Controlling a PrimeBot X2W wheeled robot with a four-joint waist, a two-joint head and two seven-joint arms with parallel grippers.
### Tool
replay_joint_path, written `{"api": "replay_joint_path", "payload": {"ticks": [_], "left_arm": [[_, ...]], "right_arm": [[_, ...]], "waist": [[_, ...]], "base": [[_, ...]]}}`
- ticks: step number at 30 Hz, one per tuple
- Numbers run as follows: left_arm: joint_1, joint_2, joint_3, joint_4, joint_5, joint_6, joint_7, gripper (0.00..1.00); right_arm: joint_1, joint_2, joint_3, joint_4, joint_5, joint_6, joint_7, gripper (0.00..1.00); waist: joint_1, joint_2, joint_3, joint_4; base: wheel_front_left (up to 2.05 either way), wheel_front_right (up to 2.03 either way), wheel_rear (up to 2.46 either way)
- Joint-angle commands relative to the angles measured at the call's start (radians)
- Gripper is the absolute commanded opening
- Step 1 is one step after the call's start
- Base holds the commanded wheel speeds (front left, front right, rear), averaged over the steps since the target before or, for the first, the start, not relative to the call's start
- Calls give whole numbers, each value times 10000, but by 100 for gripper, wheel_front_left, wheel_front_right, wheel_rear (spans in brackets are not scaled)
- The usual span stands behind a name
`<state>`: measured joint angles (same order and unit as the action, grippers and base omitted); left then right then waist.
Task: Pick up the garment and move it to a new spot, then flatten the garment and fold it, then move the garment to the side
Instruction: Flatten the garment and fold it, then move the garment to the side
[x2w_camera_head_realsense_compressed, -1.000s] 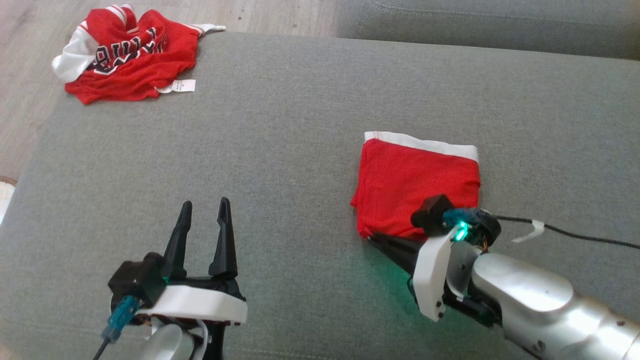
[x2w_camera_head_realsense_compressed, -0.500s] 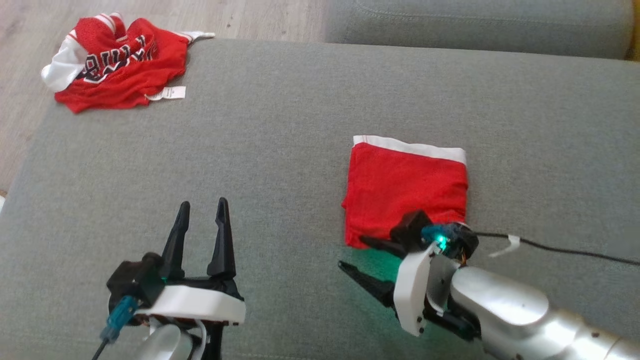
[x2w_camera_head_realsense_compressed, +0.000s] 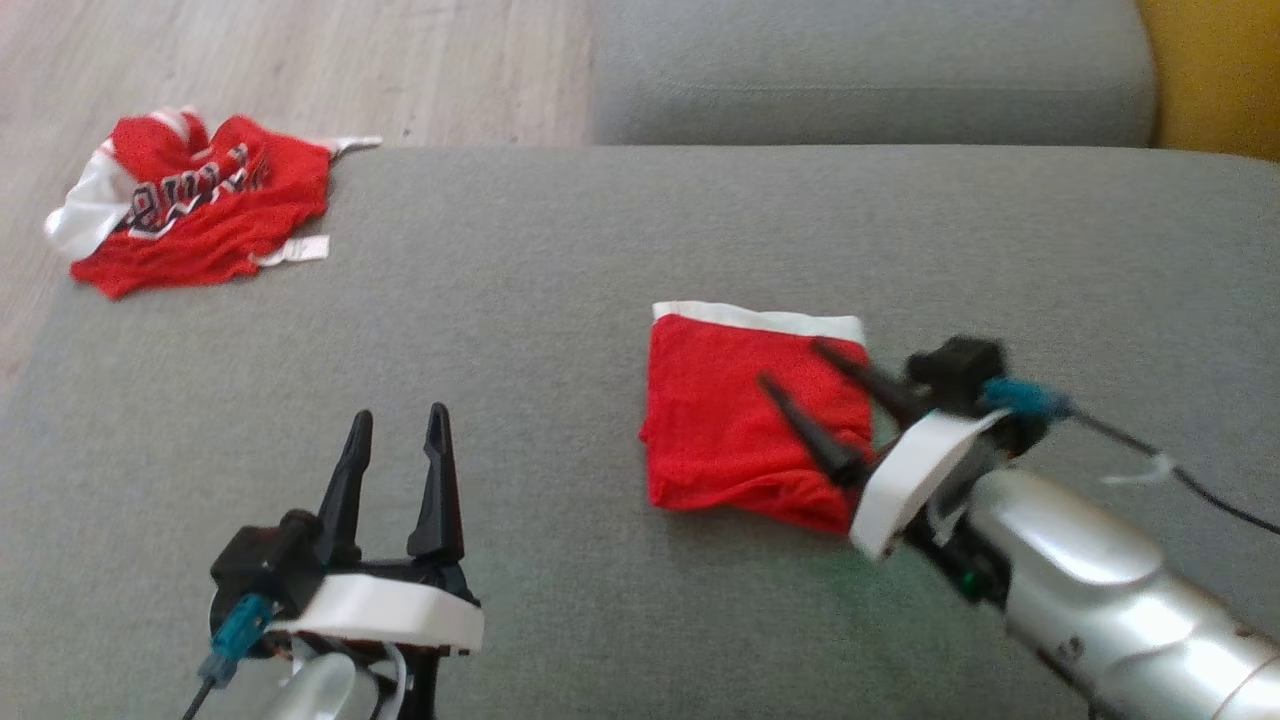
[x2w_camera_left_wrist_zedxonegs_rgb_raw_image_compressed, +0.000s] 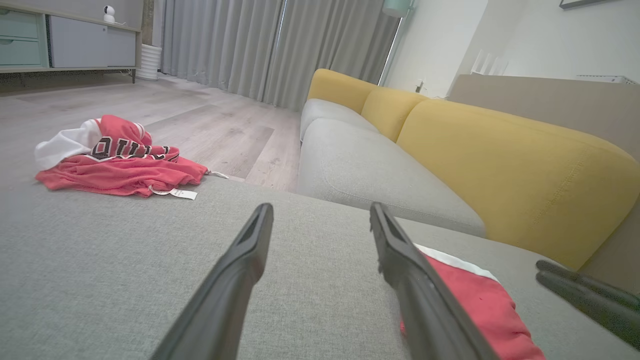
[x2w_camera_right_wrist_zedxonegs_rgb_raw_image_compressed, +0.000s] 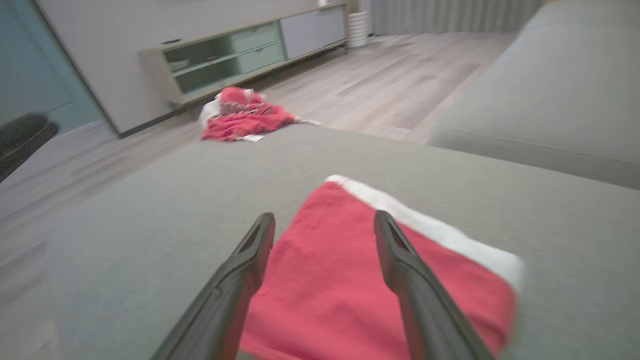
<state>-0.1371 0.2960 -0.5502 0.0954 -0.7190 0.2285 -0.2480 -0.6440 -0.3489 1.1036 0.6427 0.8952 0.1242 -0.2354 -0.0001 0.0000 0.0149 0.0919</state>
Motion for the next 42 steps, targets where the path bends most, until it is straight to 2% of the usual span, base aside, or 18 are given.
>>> {"api": "replay_joint_path", "payload": {"ticks": [1,4,8,14,18,23,29,42], "left_arm": [[-316,153,427,-197,71,-8,-64,100],[-220,137,486,82,96,-47,-85,100],[50,82,564,398,174,-85,-110,100],[577,-37,834,665,333,-203,-131,100],[898,-194,1181,643,563,-309,-134,100],[1189,-407,1449,726,870,-491,-135,100],[1307,-538,1622,790,1031,-624,-136,100],[1339,-640,1803,818,1292,-726,-137,100]], "right_arm": [[12,22,-474,-16,-104,65,-192,100],[397,142,-1859,310,-549,65,-252,100],[1290,425,-4312,313,-1870,65,-260,100],[3222,1349,-7172,-697,-4075,65,-262,100],[4305,2101,-8390,-1453,-5436,65,-261,100],[5177,2702,-9259,-2523,-6477,65,84,100],[5732,2930,-9790,-3419,-7204,65,462,100],[6147,2984,-9915,-4246,-7234,65,864,100]], "waist": [[1,0,-180,-221],[1,0,-294,-439],[1,0,-418,-689],[1,0,-586,-874],[1,0,-663,-911],[1,0,-718,-905],[1,0,-737,-895],[1,0,-673,-837]], "base": [[0,0,0],[0,0,0],[0,0,0],[0,0,0],[0,0,0],[0,0,0],[0,0,0],[0,0,0]]}}
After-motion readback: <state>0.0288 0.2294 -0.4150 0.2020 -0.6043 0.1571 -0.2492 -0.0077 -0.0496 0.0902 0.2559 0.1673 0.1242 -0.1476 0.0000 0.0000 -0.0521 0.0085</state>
